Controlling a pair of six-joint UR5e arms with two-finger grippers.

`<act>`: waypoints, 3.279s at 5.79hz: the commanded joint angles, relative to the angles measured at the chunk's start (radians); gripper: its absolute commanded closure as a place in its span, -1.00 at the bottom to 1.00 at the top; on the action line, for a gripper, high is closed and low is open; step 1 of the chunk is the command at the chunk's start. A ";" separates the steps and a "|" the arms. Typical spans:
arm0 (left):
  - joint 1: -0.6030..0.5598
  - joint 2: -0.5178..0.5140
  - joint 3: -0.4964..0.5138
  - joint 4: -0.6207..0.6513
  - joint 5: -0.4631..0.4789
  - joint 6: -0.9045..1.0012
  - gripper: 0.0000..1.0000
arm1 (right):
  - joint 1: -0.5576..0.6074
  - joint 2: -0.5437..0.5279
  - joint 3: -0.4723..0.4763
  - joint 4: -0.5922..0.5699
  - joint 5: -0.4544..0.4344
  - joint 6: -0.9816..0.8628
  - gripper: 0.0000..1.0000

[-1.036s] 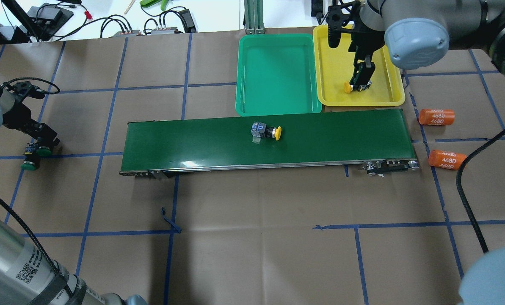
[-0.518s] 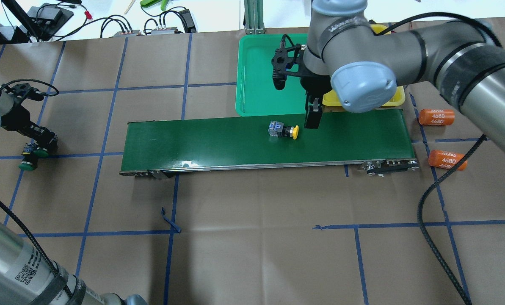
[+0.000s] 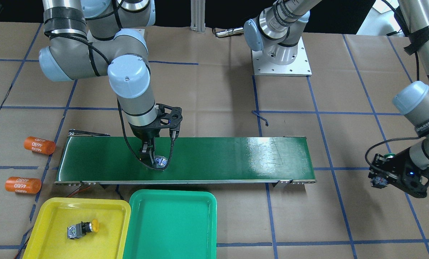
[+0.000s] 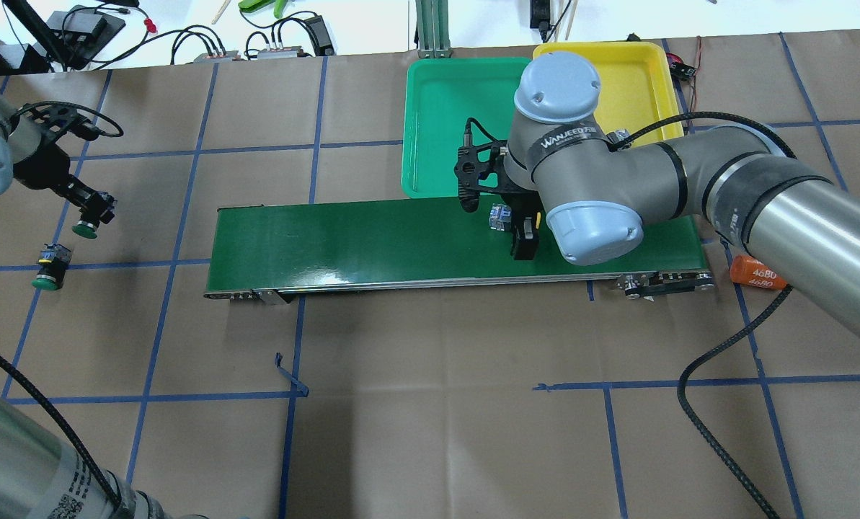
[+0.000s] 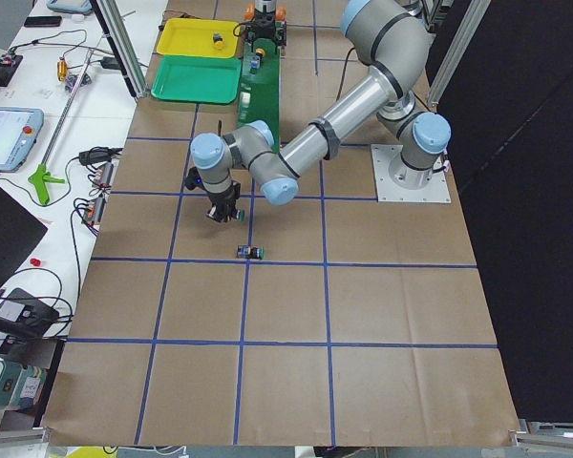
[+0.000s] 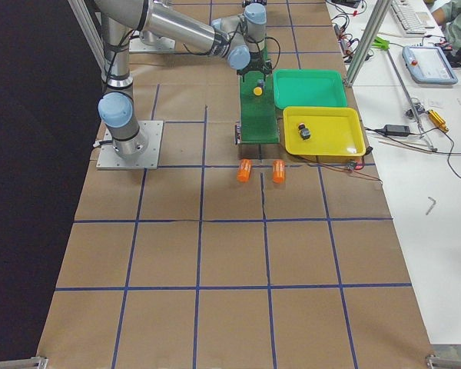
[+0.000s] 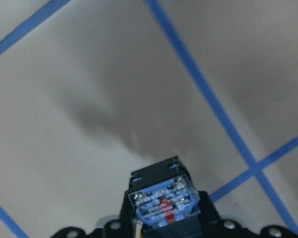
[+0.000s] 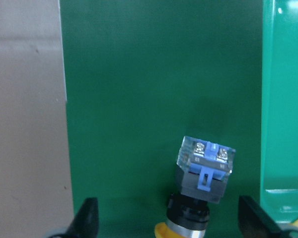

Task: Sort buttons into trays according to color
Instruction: 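Drop yellow button in yellow tray with right gripper while left places its button, then place a button on belt with left gripper while right grasps a green button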

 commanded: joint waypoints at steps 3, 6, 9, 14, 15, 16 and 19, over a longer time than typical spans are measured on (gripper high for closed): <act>-0.281 0.179 -0.117 -0.121 0.004 0.273 1.00 | -0.076 0.006 0.069 -0.093 -0.006 -0.051 -0.44; -0.366 0.176 -0.194 -0.109 0.001 0.618 0.90 | -0.191 -0.005 0.067 -0.081 -0.011 -0.145 0.82; -0.409 0.159 -0.231 -0.039 -0.005 0.545 -0.77 | -0.210 0.094 -0.149 -0.098 -0.009 -0.353 0.82; 0.088 0.192 -0.213 0.041 -0.009 0.269 -0.80 | -0.247 0.481 -0.599 -0.086 -0.006 -0.546 -0.99; 0.156 0.126 -0.199 0.066 -0.035 0.118 -0.80 | -0.242 0.439 -0.599 -0.055 -0.009 -0.531 -1.00; 0.183 0.039 -0.112 0.073 -0.034 -0.035 -0.80 | -0.227 0.346 -0.597 0.149 -0.011 -0.429 -1.00; 0.198 -0.143 0.011 0.104 0.050 -0.050 -0.79 | -0.049 0.112 -0.470 0.413 -0.011 -0.070 -1.00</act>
